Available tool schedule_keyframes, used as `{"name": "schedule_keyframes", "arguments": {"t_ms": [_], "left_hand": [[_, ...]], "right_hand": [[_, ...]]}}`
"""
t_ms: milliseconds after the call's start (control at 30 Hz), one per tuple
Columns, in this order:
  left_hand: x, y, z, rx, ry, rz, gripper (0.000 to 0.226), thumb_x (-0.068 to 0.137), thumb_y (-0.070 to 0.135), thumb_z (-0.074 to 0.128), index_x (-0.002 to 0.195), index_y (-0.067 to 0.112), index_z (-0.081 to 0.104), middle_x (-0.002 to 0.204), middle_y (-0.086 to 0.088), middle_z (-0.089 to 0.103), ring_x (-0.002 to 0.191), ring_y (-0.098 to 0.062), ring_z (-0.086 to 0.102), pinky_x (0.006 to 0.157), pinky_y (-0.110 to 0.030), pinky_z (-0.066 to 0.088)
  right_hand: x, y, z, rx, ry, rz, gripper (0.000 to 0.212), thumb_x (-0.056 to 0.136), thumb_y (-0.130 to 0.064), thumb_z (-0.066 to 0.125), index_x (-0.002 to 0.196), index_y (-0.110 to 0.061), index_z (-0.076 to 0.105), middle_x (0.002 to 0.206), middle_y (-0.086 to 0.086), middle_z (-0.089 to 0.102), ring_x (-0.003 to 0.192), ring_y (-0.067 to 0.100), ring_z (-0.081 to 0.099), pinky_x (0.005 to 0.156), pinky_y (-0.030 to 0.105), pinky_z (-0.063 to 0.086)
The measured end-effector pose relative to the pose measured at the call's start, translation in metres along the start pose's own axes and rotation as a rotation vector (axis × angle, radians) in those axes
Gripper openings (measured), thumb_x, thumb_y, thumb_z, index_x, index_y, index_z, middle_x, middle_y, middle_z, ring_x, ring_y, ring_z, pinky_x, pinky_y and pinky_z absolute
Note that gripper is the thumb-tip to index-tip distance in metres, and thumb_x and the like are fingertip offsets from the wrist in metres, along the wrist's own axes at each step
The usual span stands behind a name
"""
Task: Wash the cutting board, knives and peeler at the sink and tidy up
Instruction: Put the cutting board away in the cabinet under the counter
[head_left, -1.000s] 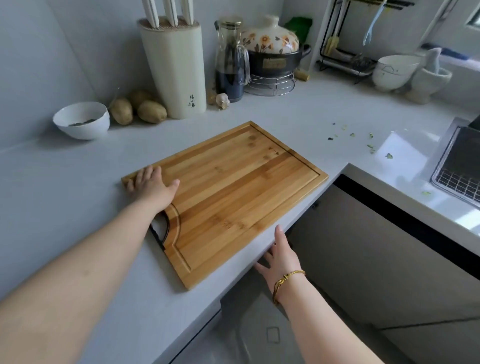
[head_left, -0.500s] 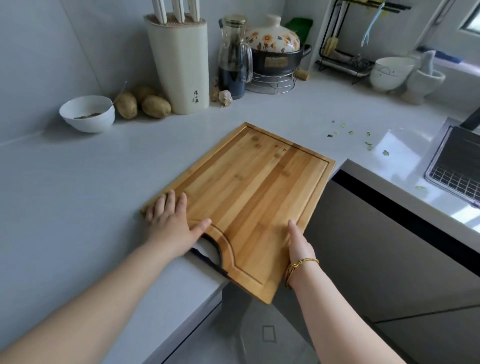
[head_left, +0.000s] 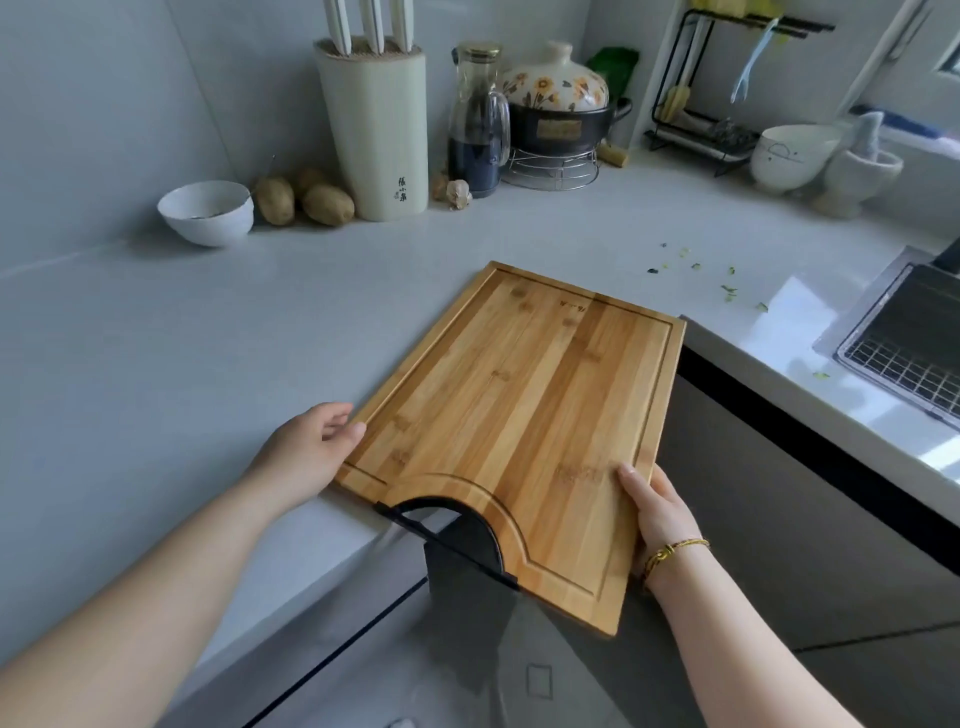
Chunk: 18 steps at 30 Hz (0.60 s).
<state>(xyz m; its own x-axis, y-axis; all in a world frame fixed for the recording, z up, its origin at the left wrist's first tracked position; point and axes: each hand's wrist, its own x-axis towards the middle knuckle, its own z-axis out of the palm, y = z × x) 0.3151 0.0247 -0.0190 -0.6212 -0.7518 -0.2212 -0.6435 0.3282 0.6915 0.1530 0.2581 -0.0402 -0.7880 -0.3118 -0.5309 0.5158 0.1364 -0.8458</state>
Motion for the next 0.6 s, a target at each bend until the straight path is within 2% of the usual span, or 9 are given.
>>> {"name": "schedule_keyframes", "arguments": {"t_ms": [100,133,300,367,433,500,567,600], "left_hand": [[-0.037,0.011,0.023,-0.055,-0.025,-0.008,0.036,0.093,0.017,0.051,0.127,0.006,0.052,0.13,-0.01,0.055,0.12,-0.021,0.051,0.093,-0.023,0.033],[-0.051,0.016,0.034,-0.063,-0.036,-0.018,0.036,0.093,0.018,0.051,0.127,0.006,0.052,0.129,-0.009,0.056,0.119,-0.021,0.051,0.092,-0.022,0.033],[-0.109,0.044,0.089,-0.096,-0.142,-0.081,0.045,0.094,0.032,0.047,0.134,0.011,0.046,0.134,-0.005,0.051,0.122,-0.02,0.049,0.102,-0.031,0.037],[-0.123,0.052,0.109,-0.173,-0.194,-0.123,0.043,0.095,0.033,0.047,0.13,0.01,0.05,0.128,-0.005,0.057,0.117,-0.02,0.053,0.102,-0.032,0.039],[-0.136,0.058,0.126,-0.429,-0.329,-0.228,0.036,0.094,0.027,0.049,0.12,0.004,0.058,0.109,-0.009,0.067,0.1,-0.021,0.063,0.095,-0.035,0.047],[-0.146,0.061,0.14,-0.638,-0.451,-0.306,0.026,0.093,0.019,0.051,0.108,0.002,0.063,0.089,-0.01,0.072,0.082,-0.02,0.068,0.08,-0.032,0.055],[-0.155,0.06,0.152,-0.645,-0.525,-0.306,0.017,0.092,0.015,0.051,0.098,0.005,0.064,0.082,-0.008,0.072,0.073,-0.016,0.069,0.07,-0.027,0.057],[-0.16,0.06,0.157,-0.627,-0.561,-0.299,0.016,0.092,0.015,0.051,0.097,0.006,0.063,0.084,-0.008,0.072,0.074,-0.017,0.069,0.07,-0.028,0.057]], "right_hand": [[-0.016,-0.01,-0.048,-0.064,-0.005,-0.047,0.02,0.093,-0.025,0.05,0.112,-0.025,0.05,0.086,-0.001,0.06,0.075,0.017,0.057,0.063,0.034,0.047],[-0.023,-0.013,-0.065,-0.082,-0.006,-0.055,0.019,0.093,-0.025,0.05,0.111,-0.026,0.05,0.084,0.0,0.059,0.074,0.017,0.056,0.06,0.032,0.045],[-0.056,-0.016,-0.148,-0.122,-0.04,-0.065,0.017,0.092,-0.026,0.048,0.109,-0.024,0.05,0.084,0.003,0.06,0.072,0.02,0.056,0.058,0.033,0.043],[-0.07,-0.012,-0.177,-0.127,-0.046,-0.052,0.016,0.092,-0.026,0.048,0.108,-0.023,0.051,0.083,0.005,0.06,0.071,0.022,0.057,0.058,0.033,0.042],[-0.08,-0.008,-0.202,-0.125,-0.049,-0.037,0.016,0.092,-0.025,0.049,0.108,-0.023,0.053,0.082,0.006,0.061,0.071,0.023,0.057,0.058,0.032,0.042],[-0.089,-0.004,-0.224,-0.127,-0.051,-0.025,0.017,0.092,-0.024,0.049,0.108,-0.022,0.053,0.083,0.007,0.062,0.072,0.023,0.057,0.059,0.032,0.043],[-0.094,0.0,-0.244,-0.135,-0.042,-0.015,0.019,0.091,-0.024,0.049,0.109,-0.021,0.052,0.084,0.008,0.061,0.072,0.024,0.057,0.059,0.033,0.042],[-0.096,0.002,-0.254,-0.141,-0.033,-0.006,0.019,0.091,-0.024,0.049,0.11,-0.021,0.053,0.084,0.008,0.061,0.072,0.024,0.057,0.059,0.033,0.042]]}}
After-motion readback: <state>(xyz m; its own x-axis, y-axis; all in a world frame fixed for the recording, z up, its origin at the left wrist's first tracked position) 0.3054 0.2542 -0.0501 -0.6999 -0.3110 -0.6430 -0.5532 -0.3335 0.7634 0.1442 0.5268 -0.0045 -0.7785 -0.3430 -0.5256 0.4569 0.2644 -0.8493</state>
